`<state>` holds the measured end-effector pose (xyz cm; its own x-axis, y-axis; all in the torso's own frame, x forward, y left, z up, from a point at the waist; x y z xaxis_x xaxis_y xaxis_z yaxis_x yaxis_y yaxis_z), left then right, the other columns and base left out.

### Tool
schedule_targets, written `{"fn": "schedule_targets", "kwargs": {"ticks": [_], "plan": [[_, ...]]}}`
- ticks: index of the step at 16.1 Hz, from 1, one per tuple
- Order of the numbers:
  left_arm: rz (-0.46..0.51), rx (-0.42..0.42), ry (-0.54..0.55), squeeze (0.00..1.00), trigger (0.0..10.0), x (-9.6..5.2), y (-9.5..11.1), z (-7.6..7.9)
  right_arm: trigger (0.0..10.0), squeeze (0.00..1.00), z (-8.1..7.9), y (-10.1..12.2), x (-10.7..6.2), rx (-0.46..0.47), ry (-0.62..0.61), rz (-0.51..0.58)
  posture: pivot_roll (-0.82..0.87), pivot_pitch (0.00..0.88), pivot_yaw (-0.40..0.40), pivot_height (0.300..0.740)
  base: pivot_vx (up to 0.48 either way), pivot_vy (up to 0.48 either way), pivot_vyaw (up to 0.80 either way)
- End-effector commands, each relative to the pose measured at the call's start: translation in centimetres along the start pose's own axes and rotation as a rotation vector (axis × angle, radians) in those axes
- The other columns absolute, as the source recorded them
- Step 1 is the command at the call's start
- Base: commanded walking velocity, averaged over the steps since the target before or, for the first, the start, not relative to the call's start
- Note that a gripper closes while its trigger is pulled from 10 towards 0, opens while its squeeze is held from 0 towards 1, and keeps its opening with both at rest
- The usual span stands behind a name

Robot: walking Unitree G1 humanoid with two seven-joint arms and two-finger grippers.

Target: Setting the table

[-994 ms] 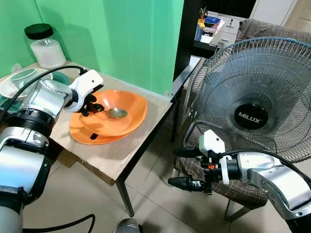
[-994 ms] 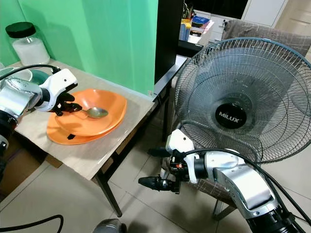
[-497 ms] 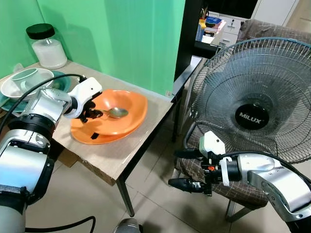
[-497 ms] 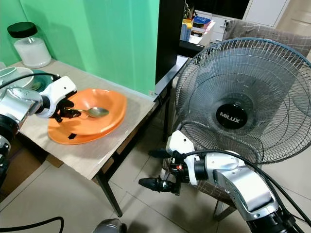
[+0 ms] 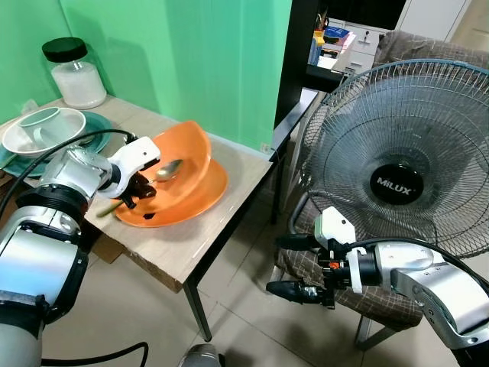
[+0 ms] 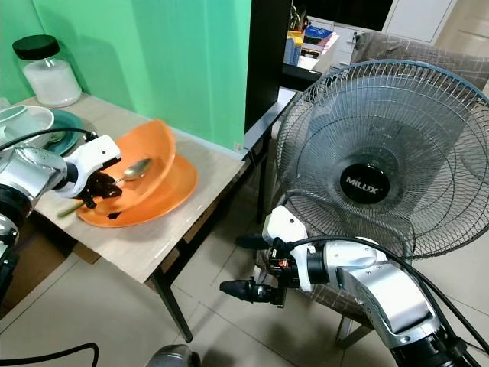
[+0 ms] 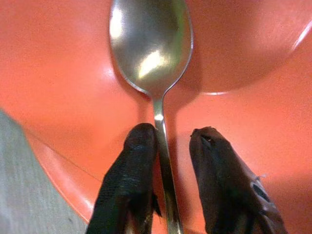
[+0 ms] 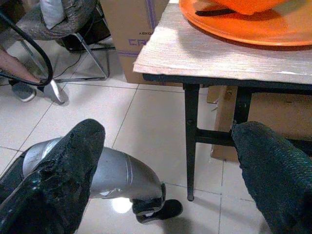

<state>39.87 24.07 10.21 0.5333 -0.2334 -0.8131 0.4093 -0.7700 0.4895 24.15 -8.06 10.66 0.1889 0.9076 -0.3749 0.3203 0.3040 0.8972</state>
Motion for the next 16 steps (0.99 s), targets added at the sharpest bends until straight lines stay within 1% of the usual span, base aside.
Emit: {"fn": "schedule_targets", "kwargs": {"ticks": [1, 4, 12, 14, 15, 16], "plan": [[-0.024, 0.016, 0.001, 0.0, 0.0, 0.0, -0.1, -0.1, 10.0, 0.0, 0.4, 0.4, -0.5, -0.027, -0.019, -0.005, 0.18, 0.0, 0.04, 0.74, 0.0, 0.0, 0.0], [-0.039, 0.019, 0.013, 0.0, 0.0, -0.1, -0.4, -0.2, 10.0, 0.0, 0.4, 0.4, -0.5, -0.026, -0.024, -0.003, 0.17, 0.0, 0.044, 0.74, 0.0, 0.0, 0.0], [-0.049, 0.013, 0.027, 0.0, 0.0, -0.1, -0.2, -0.4, 10.0, 0.0, 0.7, 0.5, -0.6, -0.03, -0.03, -0.001, 0.18, 0.0, 0.043, 0.74, 0.0, 0.0, 0.0], [-0.036, 0.007, 0.054, 0.0, 0.0, -0.5, 0.3, -1.1, 10.0, 0.0, 0.8, 0.6, -0.6, -0.033, -0.034, 0.001, 0.17, 0.0, 0.044, 0.74, 0.0, 0.0, 0.0], [-0.021, 0.006, 0.077, 0.0, 0.0, -0.9, 0.7, -1.6, 10.0, 0.0, 0.9, 0.8, -0.7, -0.037, -0.042, 0.007, 0.17, 0.0, 0.044, 0.74, 0.0, 0.0, 0.0], [0.007, 0.014, 0.104, 0.0, 0.0, -1.5, 1.6, -2.4, 10.0, 0.0, 1.1, 1.3, -0.8, -0.04, -0.057, 0.035, 0.17, 0.0, 0.043, 0.74, 0.0, 0.0, 0.0]]}}
Point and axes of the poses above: a point about 5 cm out from each wrist's last joint towards the gripper, its own x axis pointing out of the wrist towards the gripper, its own y axis along the axis of the wrist's last joint, z = x × y, the point moved 6 cm from there along x, pointing out of the wrist towards the gripper, and after that the axes turned 5 degrees about x, right-handed, at the moved point
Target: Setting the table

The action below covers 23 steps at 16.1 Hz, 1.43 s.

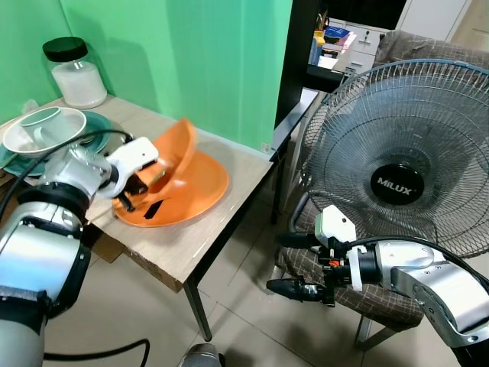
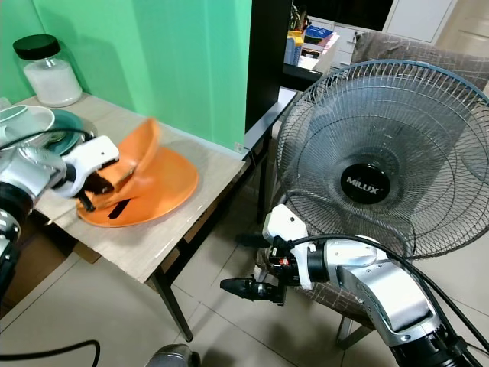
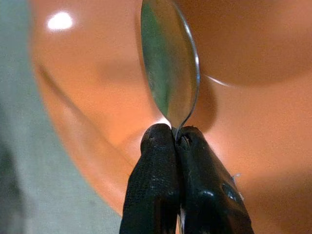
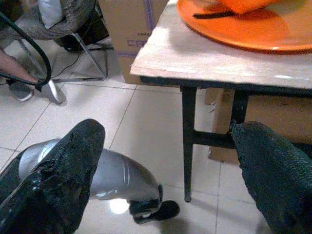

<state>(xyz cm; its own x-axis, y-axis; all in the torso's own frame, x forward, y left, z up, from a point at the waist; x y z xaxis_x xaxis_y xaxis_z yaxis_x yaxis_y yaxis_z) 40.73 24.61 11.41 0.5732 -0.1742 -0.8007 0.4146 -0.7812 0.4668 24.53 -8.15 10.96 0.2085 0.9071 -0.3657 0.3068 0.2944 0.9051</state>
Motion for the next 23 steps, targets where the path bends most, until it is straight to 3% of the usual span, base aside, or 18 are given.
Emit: {"fn": "schedule_targets", "kwargs": {"ticks": [1, 5, 7, 9, 10, 11, 13, 15, 16, 17, 18, 19, 23], "plan": [[0.052, -0.002, 0.047, 0.0, 0.0, -1.2, 1.6, -1.5, 10.0, 0.0, 1.0, 1.3, -0.7, -0.026, -0.053, 0.043, 0.17, 0.0, 0.043, 0.74, 0.0, 0.0, 0.0], [0.187, 0.003, 0.113, 0.0, 0.0, -3.4, 5.4, -3.5, 10.0, 0.0, 2.3, 3.5, -1.2, -0.029, -0.124, 0.153, 0.18, 0.0, 0.035, 0.74, 0.0, 0.0, 0.0], [0.358, 0.061, 0.238, 0.0, 0.0, -5.4, 8.9, -4.9, 10.0, 0.0, 3.1, 4.9, -1.6, -0.019, -0.208, 0.242, 0.17, 0.0, 0.04, 0.74, 0.0, 0.0, 0.0], [0.503, 0.085, 0.278, 0.0, 0.0, -6.8, 11.4, -4.4, 10.0, 0.0, 3.7, 5.7, -2.0, -0.026, -0.299, 0.296, 0.17, 0.0, 0.041, 0.74, 0.0, 0.0, 0.0], [0.642, 0.006, 0.327, 0.0, 0.0, -8.1, 13.6, -3.7, 10.0, 0.0, 4.7, 5.9, -2.2, -0.04, -0.451, 0.304, 0.16, 0.0, 0.03, 0.74, 0.0, 0.0, 0.0], [0.768, -0.006, 0.39, 0.0, 0.0, -9.0, 15.2, -1.8, 10.0, 0.0, 4.4, 6.6, -2.2, -0.014, -0.538, 0.384, 0.16, 0.0, 0.027, 0.74, 0.0, 0.0, 0.0], [0.858, 0.02, 0.427, 0.0, 0.0, -9.2, 15.9, 0.4, 10.0, 0.0, 3.8, 7.1, -2.4, 0.012, -0.596, 0.45, 0.16, 0.0, 0.024, 0.74, 0.0, 0.0, 0.0], [0.985, -0.114, 0.41, 0.0, 0.4, -8.9, 15.8, 4.8, 10.0, 0.0, 4.6, 6.6, -3.9, 0.106, -0.844, 0.545, 0.15, 0.0, -0.003, 0.74, 0.0, 0.0, 0.0], [1.038, -0.215, 0.416, 0.0, 1.5, -9.6, 15.6, 5.9, 10.0, 0.0, 5.5, 6.4, -5.0, 0.095, -0.974, 0.557, 0.15, 0.0, -0.016, 0.74, 0.0, 0.0, -0.78], [1.054, -0.236, 0.431, 0.0, 1.7, -9.9, 15.4, 6.2, 10.0, 0.0, 5.8, 6.5, -5.5, 0.082, -1.016, 0.567, 0.15, 0.0, -0.021, 0.74, 0.0, 0.0, -0.78], [1.057, -0.243, 0.433, 0.0, 3.5, -10.0, 15.3, 6.5, 10.0, 0.0, 5.9, 6.6, -5.7, 0.069, -1.035, 0.572, 0.15, 0.0, -0.022, 0.74, 0.0, 0.0, -0.78], [1.051, -0.262, 0.469, 0.0, 10.0, -10.3, 14.8, 6.6, 10.0, 0.0, 6.2, 6.8, -6.2, 0.06, -1.072, 0.585, 0.16, 0.0, -0.03, 0.74, 0.0, 0.0, -0.78], [0.987, -0.295, 0.54, 0.0, 10.0, -10.8, 13.2, 6.7, 10.0, 0.0, 6.6, 7.1, -6.3, 0.07, -1.117, 0.603, 0.16, 0.0, -0.043, 0.74, 0.0, 0.0, -0.78]]}}
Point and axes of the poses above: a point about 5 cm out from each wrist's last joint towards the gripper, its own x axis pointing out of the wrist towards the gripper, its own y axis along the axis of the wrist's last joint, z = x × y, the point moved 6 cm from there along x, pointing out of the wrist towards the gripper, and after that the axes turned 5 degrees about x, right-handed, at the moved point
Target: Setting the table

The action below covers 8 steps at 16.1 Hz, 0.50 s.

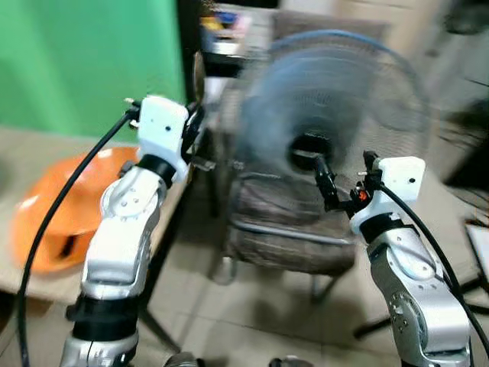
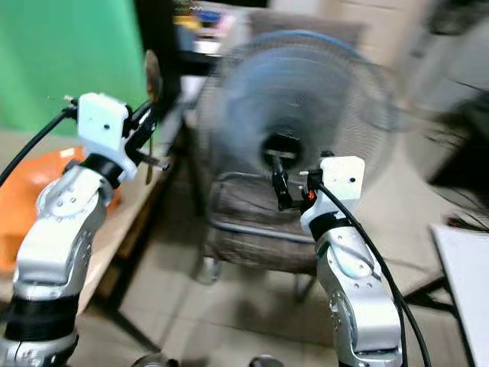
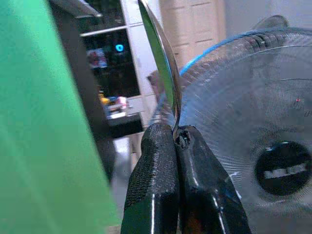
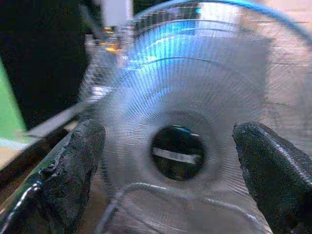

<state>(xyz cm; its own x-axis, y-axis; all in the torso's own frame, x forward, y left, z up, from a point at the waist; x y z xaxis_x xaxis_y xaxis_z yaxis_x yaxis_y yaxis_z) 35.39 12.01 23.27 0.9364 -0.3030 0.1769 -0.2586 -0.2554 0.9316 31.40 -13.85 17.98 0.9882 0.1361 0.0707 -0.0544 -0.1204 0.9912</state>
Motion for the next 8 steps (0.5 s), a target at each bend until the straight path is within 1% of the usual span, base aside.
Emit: {"fn": "schedule_targets", "kwargs": {"ticks": [1, 2, 3, 4, 5, 7, 8], "plan": [[-0.009, -0.001, 0.027, 0.0, 10.0, -0.3, 0.1, -0.4, 10.0, 0.0, -0.3, 0.1, 0.2, -0.002, 0.006, 0.01, 0.17, 0.0, -0.047, 0.74, 0.0, 0.0, -0.78], [-0.04, 0.004, 0.066, 0.0, 10.0, -0.7, -0.4, -0.9, 10.0, 0.0, -0.4, 0.0, 0.3, -0.006, 0.012, 0.007, 0.18, 0.0, -0.057, 0.74, 0.0, 0.0, -0.78], [-0.071, -0.014, 0.122, 0.0, 10.0, -1.1, -0.9, -1.7, 10.0, 0.0, -0.6, -0.1, 0.5, -0.005, 0.019, 0.005, 0.18, 0.0, -0.065, 0.74, 0.0, 0.0, -0.78], [-0.086, -0.009, 0.144, 0.0, 10.0, -1.4, -1.2, -2.3, 10.0, 0.0, -0.7, -0.2, 0.6, -0.002, 0.026, 0.001, 0.19, 0.0, -0.074, 0.74, 0.0, 0.0, -0.78], [-0.094, 0.005, 0.14, 0.0, 10.0, -1.6, -1.2, -2.4, 10.0, 0.0, -0.9, -0.3, 0.7, -0.001, 0.032, -0.004, 0.19, 0.0, -0.077, 0.74, 0.0, 0.0, -0.78], [-0.144, -0.021, 0.141, 0.0, 10.0, -2.1, -1.9, -2.6, 10.0, 0.0, -1.0, -0.6, 0.8, -0.006, 0.035, -0.011, 0.19, 0.0, -0.074, 0.74, 0.0, 0.0, -0.78], [-0.176, -0.006, 0.116, 0.0, 10.0, -2.4, -2.4, -2.2, 10.0, 0.0, -0.8, -0.7, 0.8, -0.005, 0.027, -0.014, 0.19, 0.0, -0.074, 0.74, 0.0, 0.0, -0.78]]}}
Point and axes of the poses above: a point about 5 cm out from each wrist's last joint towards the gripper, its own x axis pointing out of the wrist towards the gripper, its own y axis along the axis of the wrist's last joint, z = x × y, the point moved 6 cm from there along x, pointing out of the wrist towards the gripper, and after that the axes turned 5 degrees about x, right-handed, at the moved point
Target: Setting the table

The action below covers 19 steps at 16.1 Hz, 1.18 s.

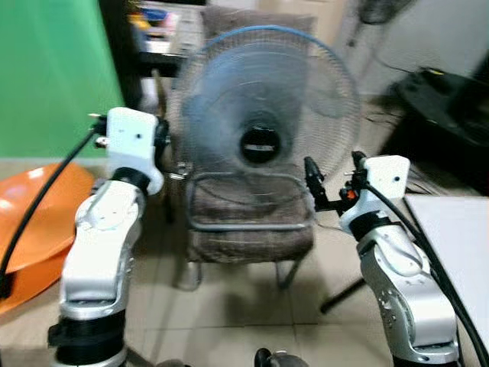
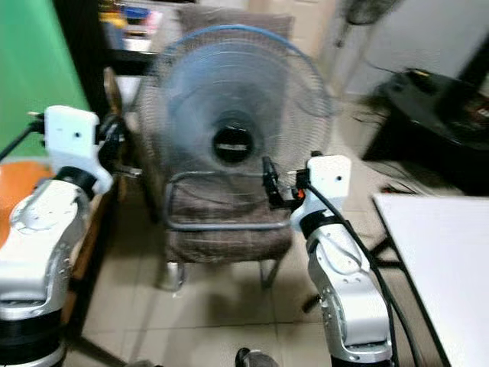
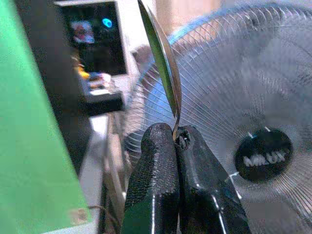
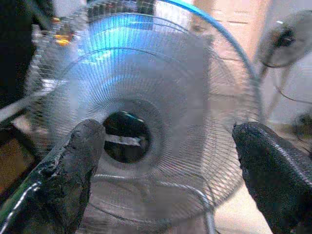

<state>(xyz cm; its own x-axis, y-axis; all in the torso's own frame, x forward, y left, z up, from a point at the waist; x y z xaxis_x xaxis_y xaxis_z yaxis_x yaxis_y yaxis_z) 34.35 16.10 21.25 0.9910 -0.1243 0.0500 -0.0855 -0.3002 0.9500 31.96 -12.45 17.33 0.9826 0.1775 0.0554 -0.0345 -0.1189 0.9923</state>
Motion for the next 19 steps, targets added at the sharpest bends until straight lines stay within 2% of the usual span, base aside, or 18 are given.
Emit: {"fn": "schedule_targets", "kwargs": {"ticks": [1, 2, 3, 4, 5, 6, 7, 9, 11, 12, 13, 14, 15, 16, 18, 19], "plan": [[-0.049, 0.006, -0.05, 0.0, 10.0, -0.3, -0.7, 1.2, 10.0, 0.0, 0.7, 0.0, 0.0, -0.005, -0.029, 0.002, 0.18, 0.0, -0.066, 0.74, 0.0, 0.0, -0.78], [-0.115, 0.009, -0.06, 0.0, 10.0, -0.7, -2.0, 1.5, 10.0, 0.0, 0.9, -0.2, -0.1, -0.005, -0.041, 0.0, 0.18, 0.0, -0.058, 0.74, 0.0, 0.0, -0.78], [-0.173, 0.08, -0.063, 0.0, 10.0, -1.0, -3.2, 1.8, 10.0, 0.0, 1.1, -0.4, -0.2, 0.002, -0.051, -0.006, 0.17, 0.0, -0.049, 0.74, 0.0, 0.0, -0.78], [-0.176, 0.094, -0.069, 0.0, 10.0, -1.0, -3.3, 2.0, 10.0, 0.0, 1.2, -0.6, -0.2, 0.001, -0.06, -0.011, 0.17, 0.0, -0.04, 0.74, 0.0, 0.0, -0.78], [-0.177, 0.03, -0.078, 0.0, 10.0, -0.7, -3.3, 2.5, 10.0, 0.0, 1.3, -0.9, -0.3, -0.026, -0.069, -0.022, 0.16, 0.0, -0.027, 0.74, 0.0, 0.0, -0.78], [-0.096, 0.013, -0.051, 0.0, 10.0, -0.2, -2.2, 2.4, 10.0, 0.0, 1.3, -1.2, -0.3, -0.042, -0.074, -0.036, 0.14, 0.0, -0.012, 0.74, 0.0, 0.0, -0.79], [-0.064, 0.013, -0.042, 0.0, 10.0, -0.1, -1.8, 2.3, 10.0, 0.0, 1.3, -1.3, -0.3, -0.043, -0.074, -0.039, 0.14, 0.0, -0.009, 0.74, 0.0, 0.0, -0.79], [-0.02, -0.061, -0.041, 0.0, 10.0, 0.2, -0.5, 2.3, 10.0, 0.0, 1.9, -1.6, -0.6, -0.05, -0.094, -0.051, 0.14, 0.0, -0.001, 0.74, 0.0, 0.0, -0.79], [0.008, -0.089, -0.011, 0.0, 10.0, 0.5, 0.0, 1.1, 10.0, 0.0, 2.6, -1.5, -0.7, -0.082, -0.119, -0.06, 0.15, 0.0, -0.003, 0.74, 0.0, 0.0, -0.79], [0.034, -0.11, 0.037, 0.0, 10.0, 0.6, 0.1, -0.4, 10.0, 0.0, 3.1, -0.7, -0.7, -0.155, -0.118, -0.05, 0.16, 0.0, -0.002, 0.74, 0.0, 0.0, -0.79], [0.004, -0.061, 0.076, 0.0, 10.0, 0.6, -0.8, -1.3, 10.0, 0.0, 3.7, 0.1, -0.7, -0.159, -0.135, -0.033, 0.16, 0.0, -0.002, 0.74, 0.0, 0.0, -0.8], [-0.008, -0.045, 0.07, 0.0, 10.0, 0.6, -1.2, -1.5, 10.0, 0.0, 4.3, 0.4, -0.6, -0.151, -0.151, -0.027, 0.16, 0.0, -0.005, 0.74, 0.0, 0.0, -0.8], [-0.01, 0.024, 0.064, 0.0, 10.0, 0.2, -1.7, -1.8, 10.0, 0.0, 4.5, -0.2, 0.1, -0.071, -0.164, -0.027, 0.16, 0.0, -0.011, 0.74, 0.0, 0.0, -0.8], [-0.021, 0.016, 0.066, 0.0, 10.0, -0.1, -2.3, -1.9, 10.0, 0.0, 4.8, -0.4, 0.4, -0.036, -0.203, -0.019, 0.16, 0.0, -0.015, 0.74, 0.0, 0.0, -0.8], [-0.039, -0.015, 0.073, 0.0, 10.0, -0.6, -3.1, -2.0, 10.0, 0.0, 5.9, 0.0, 0.4, -0.058, -0.332, 0.038, 0.17, 0.0, -0.023, 0.74, 0.0, 0.0, -0.8], [-0.024, -0.008, 0.094, 0.0, 10.0, -0.8, -3.2, -1.9, 10.0, 0.0, 5.2, -1.0, 0.5, -0.024, -0.285, -0.011, 0.16, 0.0, -0.018, 0.74, 0.0, 0.0, -0.79]]}}
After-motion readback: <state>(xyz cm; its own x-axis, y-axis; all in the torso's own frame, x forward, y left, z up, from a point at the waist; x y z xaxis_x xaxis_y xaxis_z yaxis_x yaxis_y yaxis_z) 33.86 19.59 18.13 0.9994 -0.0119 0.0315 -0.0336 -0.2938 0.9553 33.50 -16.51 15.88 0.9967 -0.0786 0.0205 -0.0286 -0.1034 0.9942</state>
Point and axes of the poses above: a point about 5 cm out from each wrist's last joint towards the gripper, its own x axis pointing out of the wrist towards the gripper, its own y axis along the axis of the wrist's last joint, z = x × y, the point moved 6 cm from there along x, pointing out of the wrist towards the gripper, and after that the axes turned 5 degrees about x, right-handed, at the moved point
